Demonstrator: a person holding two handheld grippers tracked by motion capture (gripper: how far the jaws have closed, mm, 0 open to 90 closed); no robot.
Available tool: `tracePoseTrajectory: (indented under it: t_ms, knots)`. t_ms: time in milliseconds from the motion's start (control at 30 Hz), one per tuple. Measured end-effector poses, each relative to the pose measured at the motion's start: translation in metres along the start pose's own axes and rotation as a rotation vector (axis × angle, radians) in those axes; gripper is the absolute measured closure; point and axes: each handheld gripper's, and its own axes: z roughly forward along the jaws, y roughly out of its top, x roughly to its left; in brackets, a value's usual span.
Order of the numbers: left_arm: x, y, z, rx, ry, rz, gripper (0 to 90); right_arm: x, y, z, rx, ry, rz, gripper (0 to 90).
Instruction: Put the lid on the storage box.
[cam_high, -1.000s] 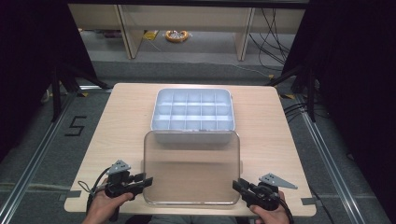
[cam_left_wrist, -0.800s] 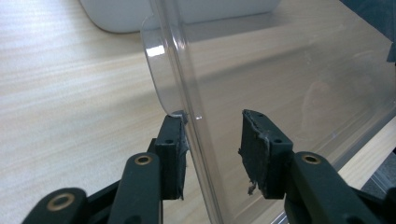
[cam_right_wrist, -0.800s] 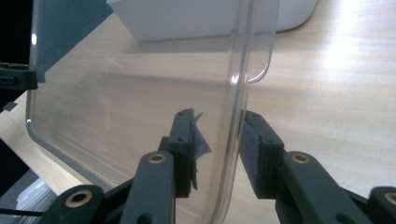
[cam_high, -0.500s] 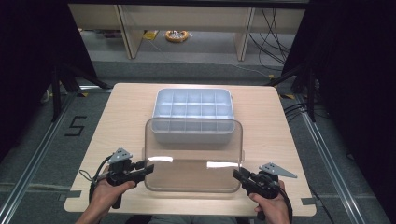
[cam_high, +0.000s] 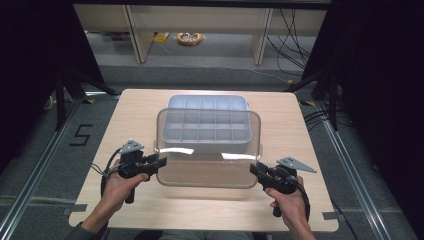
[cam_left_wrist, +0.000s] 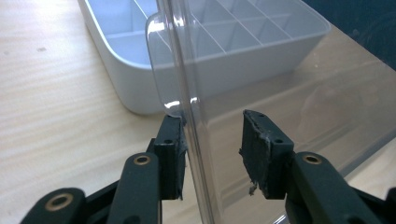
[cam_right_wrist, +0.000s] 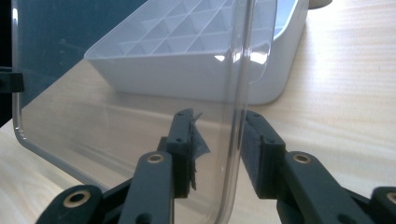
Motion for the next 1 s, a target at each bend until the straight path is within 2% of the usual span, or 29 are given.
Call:
tracePoseTrajectory:
  t_ms: [33,67,100,200,233,333,367,400,433,500,533,567,633,667,700,733,767,800,833,900,1000]
  knots:
    - [0.0,0.003,0.001,-0.007,0.006,-0.008,59.5,-0.001,0.002,0.002,-0.01,-0.002,-0.002,66.6]
    - [0.002,0.007,0.001,-0.009,0.007,-0.005,59.6,0.002,0.004,0.003,0.0,0.001,0.025,66.5]
    - [0.003,0.011,0.002,-0.011,0.011,-0.001,59.7,-0.001,0.007,0.006,-0.006,-0.006,0.001,66.5]
    - [0.006,0.022,0.004,-0.026,0.023,-0.012,59.9,-0.001,0.015,0.01,-0.001,-0.003,0.012,66.4]
    - [0.006,0.027,0.005,-0.03,0.026,-0.019,59.9,-0.003,0.018,0.014,-0.017,-0.013,-0.002,66.3]
    - [0.007,0.036,0.006,-0.037,0.026,-0.025,59.9,-0.002,0.027,0.017,-0.022,-0.01,0.041,65.7]
    - [0.007,0.04,0.006,-0.044,0.03,-0.034,60.0,-0.006,0.03,0.019,-0.034,-0.021,0.001,65.6]
    - [0.009,0.043,0.007,-0.046,0.023,-0.038,60.1,-0.004,0.034,0.019,-0.026,-0.016,0.051,65.5]
    - [0.01,0.045,0.008,-0.052,0.019,-0.046,60.3,-0.007,0.038,0.02,-0.032,-0.022,0.022,65.4]
    - [0.011,0.049,0.009,-0.054,0.024,-0.057,60.3,-0.006,0.04,0.021,-0.039,-0.013,0.036,65.4]
    - [0.014,0.053,0.013,-0.051,0.025,-0.067,60.2,-0.004,0.047,0.023,-0.038,-0.023,0.061,65.4]
    - [0.015,0.056,0.014,-0.045,0.027,-0.071,60.2,-0.007,0.05,0.025,-0.047,-0.024,0.024,65.5]
    - [0.018,0.06,0.018,-0.049,0.032,-0.076,60.2,-0.007,0.055,0.028,-0.055,-0.033,0.022,65.5]
    - [0.018,0.062,0.019,-0.043,0.04,-0.074,60.2,-0.007,0.057,0.03,-0.056,-0.029,0.033,65.5]
    - [0.02,0.064,0.021,-0.044,0.037,-0.075,60.2,-0.005,0.06,0.031,-0.043,-0.046,0.047,65.5]
    - [0.02,0.066,0.022,-0.044,0.045,-0.078,60.3,-0.009,0.062,0.035,-0.06,-0.039,0.014,65.5]
    - [0.021,0.068,0.024,-0.042,0.048,-0.078,60.2,-0.009,0.064,0.036,-0.049,-0.05,0.017,65.5]
    - [0.022,0.07,0.025,-0.04,0.052,-0.078,60.1,-0.008,0.067,0.038,-0.048,-0.046,0.042,65.5]
    - [0.023,0.072,0.026,-0.035,0.053,-0.078,60.0,-0.009,0.07,0.039,-0.042,-0.059,0.024,65.6]
    - [0.024,0.076,0.03,-0.034,0.061,-0.08,59.9,-0.011,0.076,0.042,-0.047,-0.053,0.03,65.5]
    - [0.026,0.083,0.035,-0.038,0.07,-0.092,59.8,-0.012,0.085,0.047,-0.048,-0.079,0.029,65.6]
